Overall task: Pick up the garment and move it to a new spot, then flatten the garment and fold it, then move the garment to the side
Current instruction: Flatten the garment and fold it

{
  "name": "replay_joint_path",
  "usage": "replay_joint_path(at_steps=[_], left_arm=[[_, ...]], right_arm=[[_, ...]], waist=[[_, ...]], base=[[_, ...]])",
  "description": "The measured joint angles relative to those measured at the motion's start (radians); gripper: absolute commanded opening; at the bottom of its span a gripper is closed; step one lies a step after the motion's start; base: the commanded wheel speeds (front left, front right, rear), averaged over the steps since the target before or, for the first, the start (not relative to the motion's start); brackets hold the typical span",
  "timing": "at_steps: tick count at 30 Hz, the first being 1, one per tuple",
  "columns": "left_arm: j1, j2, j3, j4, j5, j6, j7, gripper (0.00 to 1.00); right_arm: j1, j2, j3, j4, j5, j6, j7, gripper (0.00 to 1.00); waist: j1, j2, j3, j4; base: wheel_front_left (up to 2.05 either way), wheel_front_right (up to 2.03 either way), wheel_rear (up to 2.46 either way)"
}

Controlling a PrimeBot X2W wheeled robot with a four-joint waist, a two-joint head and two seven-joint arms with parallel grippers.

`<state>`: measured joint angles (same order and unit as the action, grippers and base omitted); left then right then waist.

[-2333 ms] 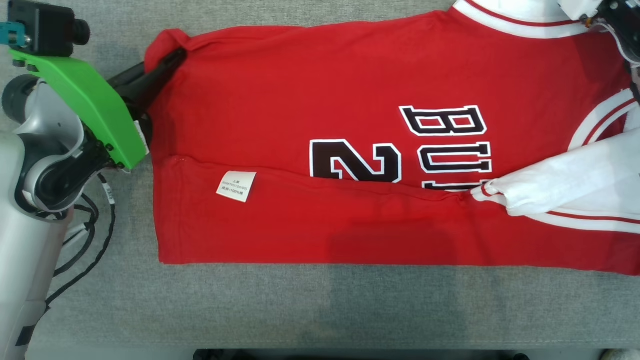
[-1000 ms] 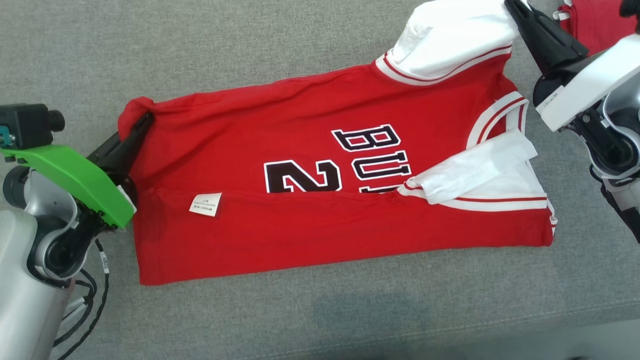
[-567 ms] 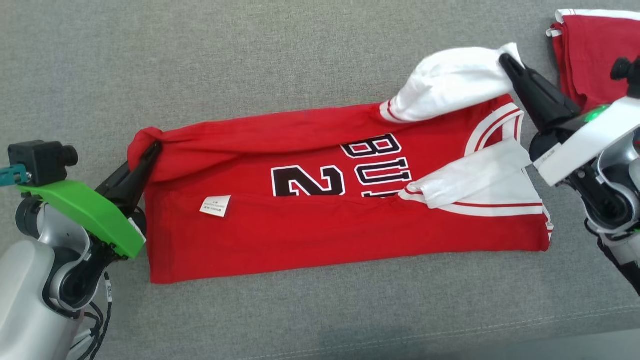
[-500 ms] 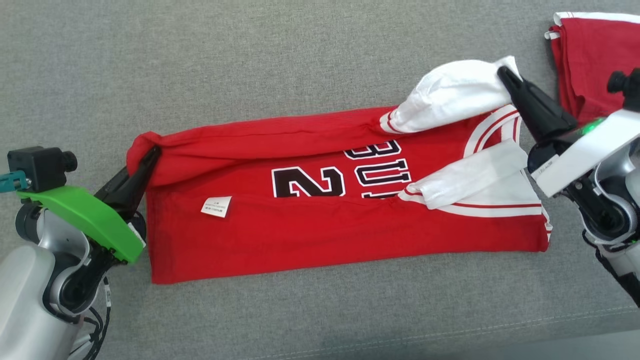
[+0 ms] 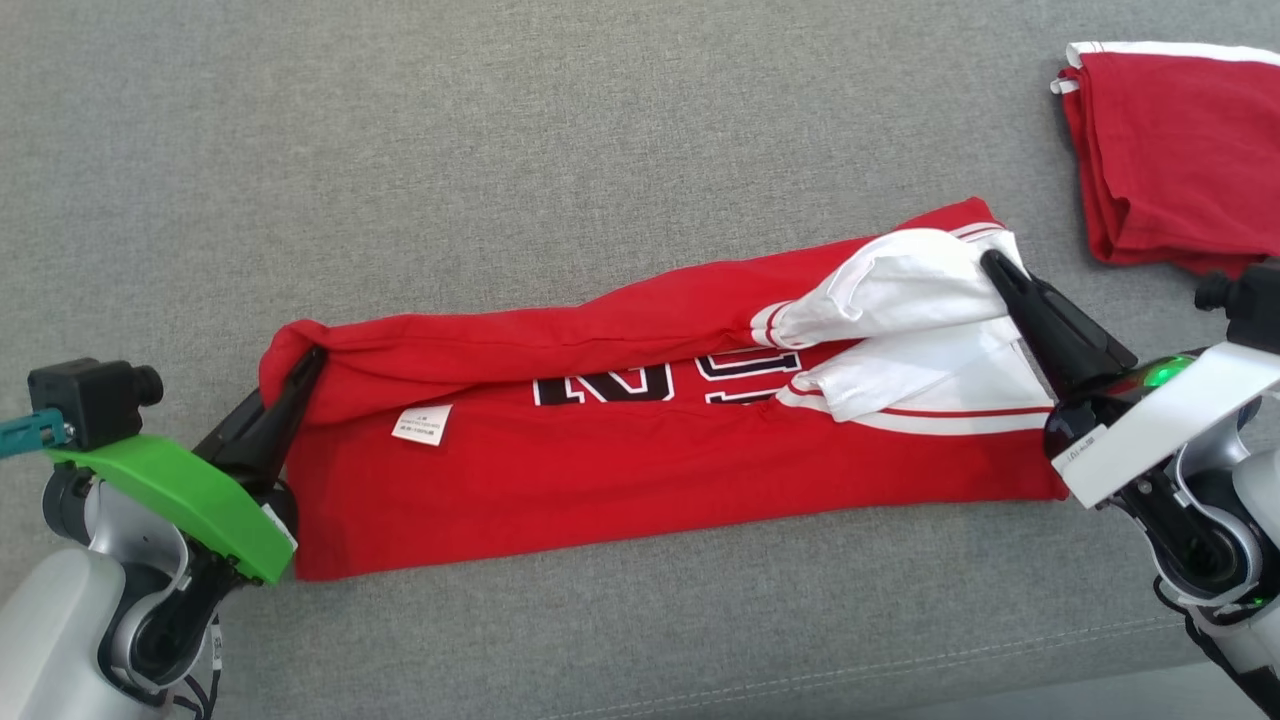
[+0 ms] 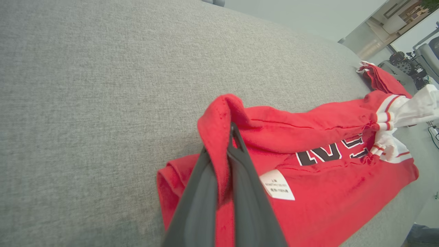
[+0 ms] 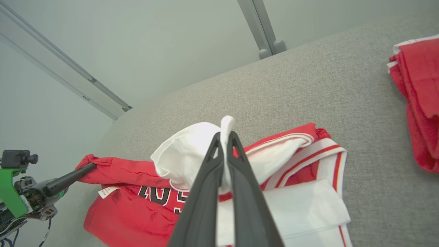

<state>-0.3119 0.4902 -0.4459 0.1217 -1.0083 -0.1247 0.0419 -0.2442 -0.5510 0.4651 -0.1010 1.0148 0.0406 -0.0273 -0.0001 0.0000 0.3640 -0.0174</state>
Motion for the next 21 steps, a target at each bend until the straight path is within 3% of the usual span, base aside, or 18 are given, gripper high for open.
replay_joint_path(at_steps=[17,19,21], left_arm=[[0.075,0.003,-0.025,-0.006,-0.002,0.0,-0.053,0.0],[0.08,0.004,-0.024,-0.005,-0.002,0.0,-0.061,0.13],[0.085,0.004,-0.024,-0.004,-0.002,0.0,-0.062,0.16]], right_arm=[[0.16,-0.05,0.024,-0.063,-0.014,-0.054,-0.009,0.0],[0.169,-0.053,0.027,-0.063,-0.023,-0.061,-0.009,0.0],[0.178,-0.06,0.033,-0.062,-0.031,-0.066,-0.008,0.0]], waist=[[0.0,0.0,-0.01,-0.007],[0.0,0.0,-0.011,-0.005],[0.0,0.0,-0.011,-0.003]], base=[[0.0,0.0,0.0],[0.0,0.0,0.0],[0.0,0.0,0.0]])
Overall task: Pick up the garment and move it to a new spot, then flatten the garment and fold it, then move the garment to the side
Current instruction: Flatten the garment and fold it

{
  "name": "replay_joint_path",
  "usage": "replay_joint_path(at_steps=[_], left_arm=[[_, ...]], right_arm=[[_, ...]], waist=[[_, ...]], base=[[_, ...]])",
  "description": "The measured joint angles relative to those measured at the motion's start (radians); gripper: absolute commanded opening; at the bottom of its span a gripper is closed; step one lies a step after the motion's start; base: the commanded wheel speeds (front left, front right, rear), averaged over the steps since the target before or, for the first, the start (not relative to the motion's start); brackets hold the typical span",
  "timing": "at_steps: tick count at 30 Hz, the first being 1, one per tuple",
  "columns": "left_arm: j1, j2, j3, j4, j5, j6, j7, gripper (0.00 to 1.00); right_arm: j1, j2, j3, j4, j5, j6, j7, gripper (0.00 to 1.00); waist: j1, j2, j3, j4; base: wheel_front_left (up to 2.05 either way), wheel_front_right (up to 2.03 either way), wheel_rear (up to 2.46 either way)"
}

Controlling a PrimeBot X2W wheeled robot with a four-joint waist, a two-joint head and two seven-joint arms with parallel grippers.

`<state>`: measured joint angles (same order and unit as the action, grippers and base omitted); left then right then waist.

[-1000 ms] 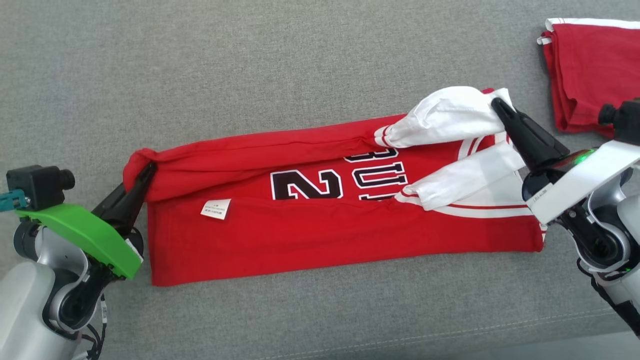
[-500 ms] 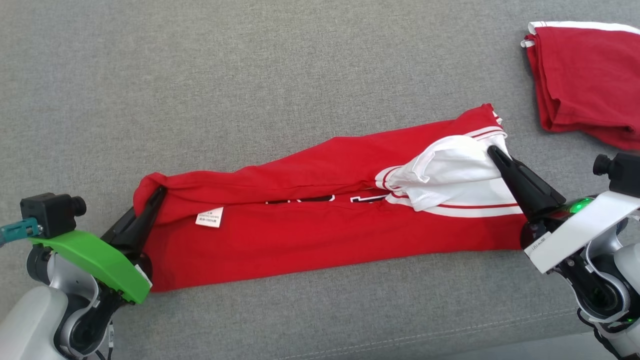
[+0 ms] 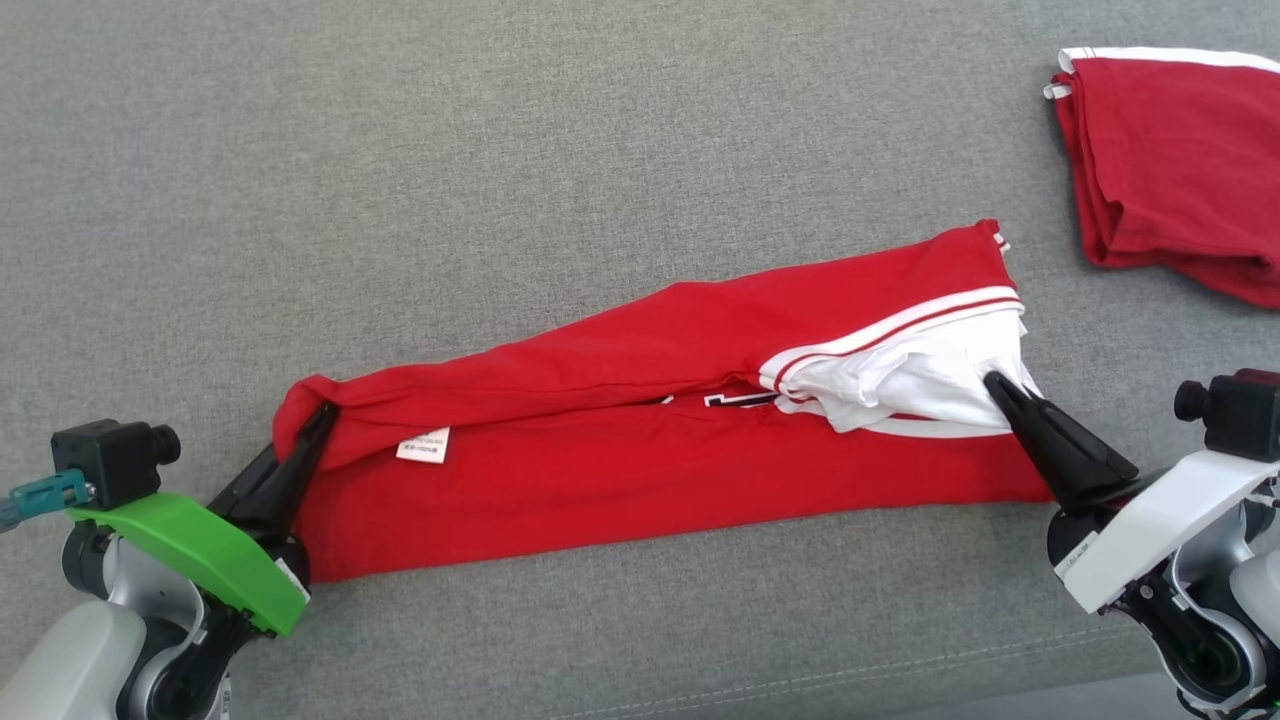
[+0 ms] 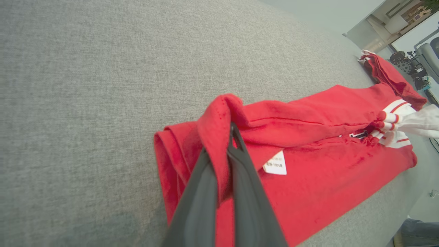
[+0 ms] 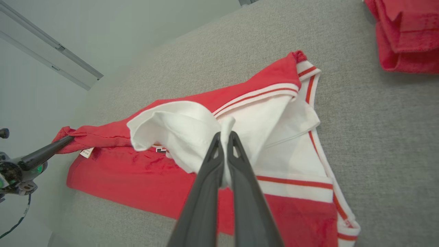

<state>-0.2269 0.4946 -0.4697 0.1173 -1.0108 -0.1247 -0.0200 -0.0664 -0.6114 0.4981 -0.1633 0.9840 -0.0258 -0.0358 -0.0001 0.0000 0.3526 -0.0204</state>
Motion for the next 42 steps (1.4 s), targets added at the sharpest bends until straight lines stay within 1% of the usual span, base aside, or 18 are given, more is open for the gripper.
replay_joint_path(at_steps=[1,2,3,4,5,6,7,9,10,11,12,20,23,28,32,33,39,42], left_arm=[[0.002,0.001,0.0,0.001,0.0,0.0,-0.003,0.18],[0.002,0.001,0.001,0.002,0.0,0.0,-0.009,0.19],[0.002,0.002,0.002,0.003,0.0,0.0,-0.011,0.2],[0.002,0.003,0.002,0.003,0.0,0.0,-0.013,0.21],[0.002,0.004,0.002,0.004,0.0,0.0,-0.016,0.22],[0.002,0.004,0.002,0.004,0.0,0.0,-0.016,0.27],[0.002,0.004,0.002,0.005,0.0,0.0,-0.016,0.44],[0.004,0.004,0.002,0.006,0.0,0.0,-0.016,0.94],[0.004,0.004,0.0,0.006,0.0,0.0,-0.016,1.0],[0.004,0.004,-0.003,0.007,0.0,0.0,-0.016,1.0],[0.005,0.004,-0.009,0.007,-0.001,0.0,-0.016,1.0],[0.025,0.012,-0.03,0.01,-0.002,0.0,-0.006,1.0],[0.029,0.026,-0.021,0.019,-0.002,0.0,-0.007,1.0],[0.057,0.032,0.005,0.021,0.0,0.003,-0.036,1.0],[0.068,0.06,0.031,0.02,0.054,0.05,-0.085,1.0],[0.068,0.063,0.054,0.007,0.084,0.077,-0.119,1.0],[0.068,0.053,0.071,-0.043,0.157,0.139,-0.193,1.0],[0.068,0.042,0.074,-0.069,0.171,0.162,-0.201,1.0]], right_arm=[[0.003,-0.004,0.003,0.0,-0.003,-0.004,0.0,0.0],[0.007,-0.007,0.004,0.0,-0.007,-0.004,0.0,0.08],[0.012,-0.009,0.005,0.0,-0.008,-0.004,0.0,0.11],[0.015,-0.01,0.009,0.001,-0.01,-0.006,0.0,0.11],[0.016,-0.011,0.013,0.002,-0.013,-0.01,0.0,0.16],[0.016,-0.011,0.013,0.002,-0.013,-0.01,0.0,0.27],[0.016,-0.011,0.016,0.002,-0.016,-0.011,0.0,0.4],[0.017,-0.011,0.02,0.002,-0.017,-0.011,0.0,0.46],[0.018,-0.011,0.023,0.002,-0.018,-0.011,0.001,0.67],[0.019,-0.012,0.027,0.003,-0.021,-0.011,0.001,0.87],[0.02,-0.014,0.03,0.003,-0.026,-0.011,0.002,0.98],[0.039,-0.027,0.035,0.012,-0.032,-0.02,0.012,1.0],[0.04,-0.038,0.034,0.02,-0.035,-0.022,0.015,1.0],[0.039,-0.044,-0.001,0.028,-0.035,-0.038,0.008,1.0],[0.034,-0.043,-0.027,0.05,-0.034,-0.041,0.001,1.0],[0.033,-0.044,-0.037,0.068,-0.032,-0.048,0.001,1.0],[-0.01,-0.049,-0.048,0.126,-0.023,-0.056,0.028,1.0],[-0.036,-0.047,-0.05,0.16,-0.013,-0.057,0.045,1.0]], waist=[[0.0,0.0,0.0,0.001],[0.0,0.0,0.0,0.002],[0.0,0.0,0.0,0.003],[0.0,0.0,-0.001,0.004],[0.0,0.0,-0.001,0.005],[0.0,0.0,-0.001,0.005],[0.0,0.0,-0.001,0.006],[0.0,0.0,-0.002,0.006],[0.0,0.0,-0.002,0.006],[0.0,0.0,-0.002,0.006],[0.0,0.0,-0.002,0.006],[0.0,0.0,0.001,0.002],[0.0,0.0,0.0,0.001],[0.0,0.0,-0.005,-0.002],[0.0,0.0,-0.013,-0.002],[0.0,0.0,-0.018,0.003],[0.0001,0.0,-0.024,0.032],[0.0,0.0,-0.024,0.052]], base=[[0.0,0.0,0.0],[0.0,0.0,0.0],[0.0,0.0,0.0],[0.0,0.0,0.0],[0.0,0.0,0.0],[0.0,0.0,0.0],[0.0,0.0,0.0],[0.0,0.0,0.0],[0.0,0.0,0.0],[0.0,0.0,0.0],[0.0,0.0,0.0],[0.0,0.0,0.0],[0.0,0.0,0.0],[0.0,0.0,0.0],[0.0,0.0,0.0],[0.0,0.0,0.0],[0.0,0.0,0.0],[0.0,0.0,0.0]])
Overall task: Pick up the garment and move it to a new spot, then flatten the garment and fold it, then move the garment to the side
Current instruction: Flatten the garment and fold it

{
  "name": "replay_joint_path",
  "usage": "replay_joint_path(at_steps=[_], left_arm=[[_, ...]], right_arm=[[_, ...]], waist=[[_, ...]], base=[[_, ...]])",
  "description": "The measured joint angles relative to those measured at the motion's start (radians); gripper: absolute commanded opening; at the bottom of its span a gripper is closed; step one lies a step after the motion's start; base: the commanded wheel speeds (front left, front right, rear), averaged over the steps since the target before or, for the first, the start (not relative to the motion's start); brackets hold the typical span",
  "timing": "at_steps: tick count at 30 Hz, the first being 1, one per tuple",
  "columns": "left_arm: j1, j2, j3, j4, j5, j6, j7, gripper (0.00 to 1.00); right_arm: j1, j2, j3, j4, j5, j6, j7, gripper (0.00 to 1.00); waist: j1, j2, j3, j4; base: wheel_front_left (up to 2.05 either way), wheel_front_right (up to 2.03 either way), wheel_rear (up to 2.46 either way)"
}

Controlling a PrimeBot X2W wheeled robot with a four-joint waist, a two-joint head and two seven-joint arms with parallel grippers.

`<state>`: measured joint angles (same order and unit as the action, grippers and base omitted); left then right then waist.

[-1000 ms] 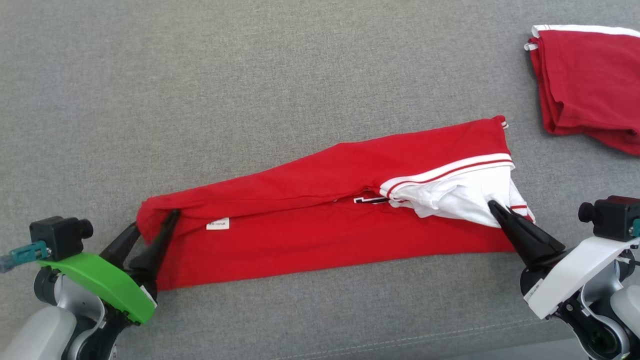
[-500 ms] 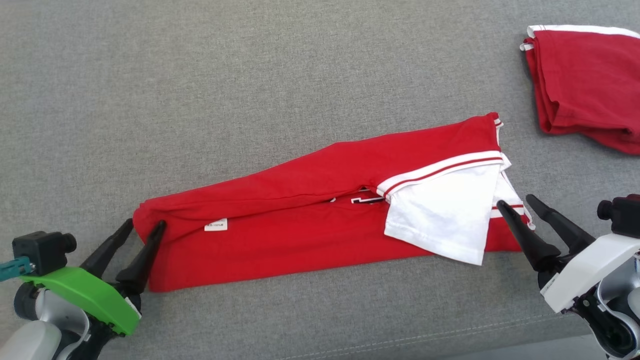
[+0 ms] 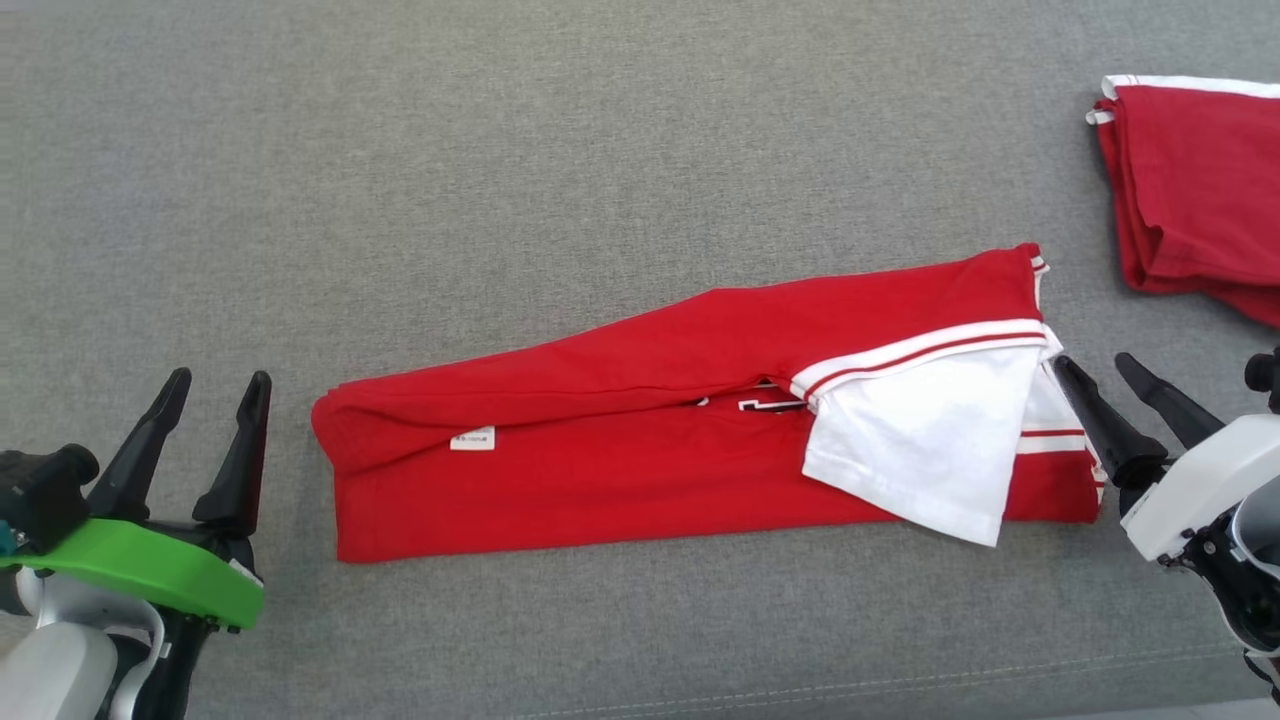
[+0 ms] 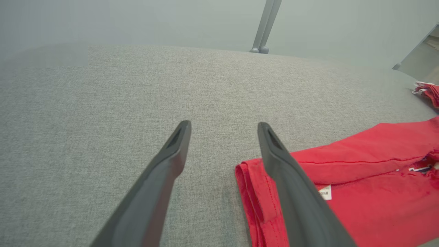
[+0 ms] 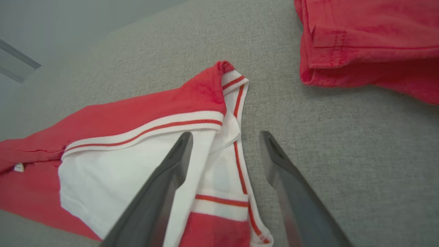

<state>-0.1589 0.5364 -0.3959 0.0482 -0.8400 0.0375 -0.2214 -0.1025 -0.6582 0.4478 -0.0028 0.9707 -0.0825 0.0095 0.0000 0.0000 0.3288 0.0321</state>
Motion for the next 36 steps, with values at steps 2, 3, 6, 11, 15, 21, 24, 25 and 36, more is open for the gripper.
replay_joint_path(at_steps=[2,3,6,11,15,21,24,25,36], left_arm=[[0.0,-0.018,0.002,-0.016,0.002,0.017,-0.007,1.0],[0.0,-0.025,0.002,-0.025,0.005,0.02,-0.009,1.0],[0.0,-0.045,0.007,-0.045,0.019,0.03,-0.015,1.0],[0.003,-0.062,0.033,-0.073,0.048,0.051,-0.024,1.0],[0.007,-0.076,0.042,-0.097,0.077,0.059,-0.027,1.0],[0.031,-0.093,0.053,-0.121,0.109,0.059,-0.027,1.0],[0.041,-0.103,0.069,-0.129,0.114,0.061,-0.027,1.0],[0.041,-0.107,0.072,-0.13,0.114,0.061,-0.028,1.0],[0.077,-0.142,0.102,-0.151,0.125,0.069,-0.028,1.0]], right_arm=[[-0.018,0.003,-0.001,0.025,0.007,0.0,0.011,1.0],[-0.026,0.006,0.0,0.037,0.007,-0.001,0.019,1.0],[-0.041,0.008,0.002,0.068,0.007,-0.009,0.035,1.0],[-0.057,0.036,0.016,0.121,0.026,-0.009,0.067,1.0],[-0.063,0.04,0.026,0.156,0.033,-0.007,0.081,1.0],[-0.09,0.05,0.027,0.203,0.073,0.005,0.108,1.0],[-0.096,0.067,0.014,0.218,0.134,0.028,0.134,0.29],[-0.098,0.072,0.008,0.224,0.16,0.039,0.143,0.0],[-0.101,0.111,-0.056,0.235,0.315,0.114,0.215,0.0]], waist=[[0.0,0.0,0.001,0.014],[0.0,0.0,0.002,0.021],[0.0001,0.0,0.005,0.042],[0.0,0.0,0.014,0.076],[0.0,0.0,0.022,0.097],[0.0,0.0,0.022,0.117],[0.0,0.0,0.019,0.119],[0.0,-0.0001,0.018,0.119],[0.0,0.0,-0.015,0.112]], base=[[0.0,0.0,0.0],[0.0,0.0,0.0],[0.0,0.0,0.0],[0.0,0.0,0.0],[0.0,0.0,0.0],[0.0,0.0,0.0],[0.0,0.0,0.0],[0.0,0.0,0.0],[0.0,0.0,0.0]])
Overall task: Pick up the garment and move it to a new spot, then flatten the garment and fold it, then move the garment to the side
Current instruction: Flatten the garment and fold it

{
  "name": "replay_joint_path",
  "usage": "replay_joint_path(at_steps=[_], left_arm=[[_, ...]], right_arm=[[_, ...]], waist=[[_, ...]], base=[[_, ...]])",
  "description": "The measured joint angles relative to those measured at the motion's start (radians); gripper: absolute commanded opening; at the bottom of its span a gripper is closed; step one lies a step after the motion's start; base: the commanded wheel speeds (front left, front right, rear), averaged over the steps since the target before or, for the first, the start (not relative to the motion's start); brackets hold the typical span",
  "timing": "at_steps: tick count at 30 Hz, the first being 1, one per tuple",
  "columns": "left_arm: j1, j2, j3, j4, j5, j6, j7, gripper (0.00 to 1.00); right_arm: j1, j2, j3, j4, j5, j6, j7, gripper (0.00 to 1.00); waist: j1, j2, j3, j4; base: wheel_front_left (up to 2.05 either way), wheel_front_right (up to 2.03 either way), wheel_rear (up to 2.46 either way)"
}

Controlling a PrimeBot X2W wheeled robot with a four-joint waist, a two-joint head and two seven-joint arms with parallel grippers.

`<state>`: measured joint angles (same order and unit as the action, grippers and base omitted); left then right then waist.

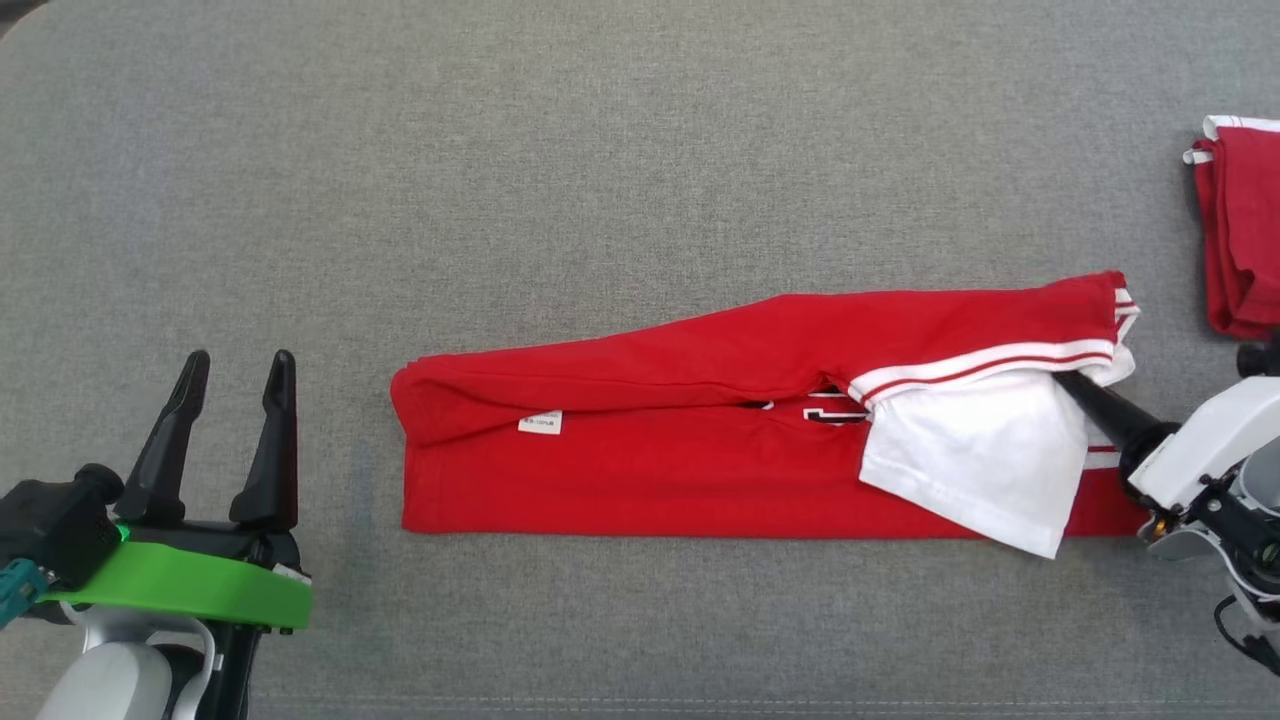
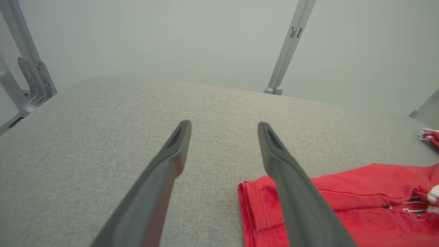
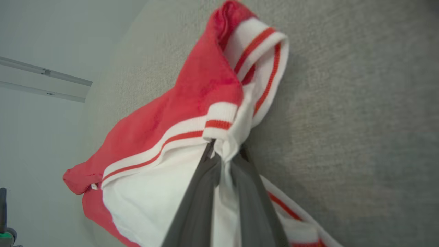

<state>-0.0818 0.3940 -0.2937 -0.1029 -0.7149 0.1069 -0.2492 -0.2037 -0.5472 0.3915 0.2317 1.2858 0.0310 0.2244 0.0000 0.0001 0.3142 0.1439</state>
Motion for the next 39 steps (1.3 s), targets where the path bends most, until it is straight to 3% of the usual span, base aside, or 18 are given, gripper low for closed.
replay_joint_path(at_steps=[4,13,17,22,25,31,34,39], left_arm=[[0.007,-0.01,0.012,-0.007,0.003,0.0,0.0,1.0],[0.03,-0.031,0.019,-0.013,0.009,0.0,-0.003,1.0],[0.033,-0.033,0.019,-0.021,0.01,0.0,-0.003,1.0],[0.036,-0.044,-0.007,-0.023,0.011,-0.004,-0.003,1.0],[0.034,-0.045,-0.029,-0.023,0.027,-0.019,-0.003,1.0],[0.01,-0.049,-0.053,-0.02,0.044,-0.036,-0.003,1.0],[-0.009,-0.064,-0.066,-0.007,0.046,-0.047,-0.003,1.0],[-0.03,-0.082,-0.098,0.007,0.058,-0.058,-0.003,1.0]], right_arm=[[-0.004,-0.043,-0.047,-0.036,0.037,0.021,0.007,0.0],[0.01,-0.171,-0.158,-0.091,0.134,0.01,0.059,0.0],[0.012,-0.169,-0.157,-0.172,0.178,0.014,0.097,0.0],[0.007,-0.11,-0.09,-0.347,0.236,0.019,0.169,0.0],[0.002,-0.094,-0.048,-0.397,0.234,-0.014,0.192,0.0],[-0.063,0.002,0.064,-0.48,0.183,-0.08,0.218,0.0],[-0.112,0.062,0.113,-0.487,0.146,-0.114,0.218,0.0],[-0.17,0.13,0.203,-0.453,0.053,-0.14,0.217,0.0]], waist=[[0.0,0.0,-0.011,-0.009],[0.0,0.0,-0.036,-0.023],[0.0,0.0,-0.037,-0.021],[0.0,0.0,-0.034,-0.009],[0.0,0.0,-0.028,0.003],[0.0,0.0,-0.009,0.037],[0.0,0.0,0.0,0.06],[0.0,0.0,0.012,0.104]], base=[[0.0,0.0,0.0],[0.0,0.0,0.0],[0.0,0.0,0.0],[0.0,0.0,0.0],[0.0,0.0,0.0],[0.0,0.0,0.0],[0.0,0.0,0.0],[0.0,0.0,0.0]])
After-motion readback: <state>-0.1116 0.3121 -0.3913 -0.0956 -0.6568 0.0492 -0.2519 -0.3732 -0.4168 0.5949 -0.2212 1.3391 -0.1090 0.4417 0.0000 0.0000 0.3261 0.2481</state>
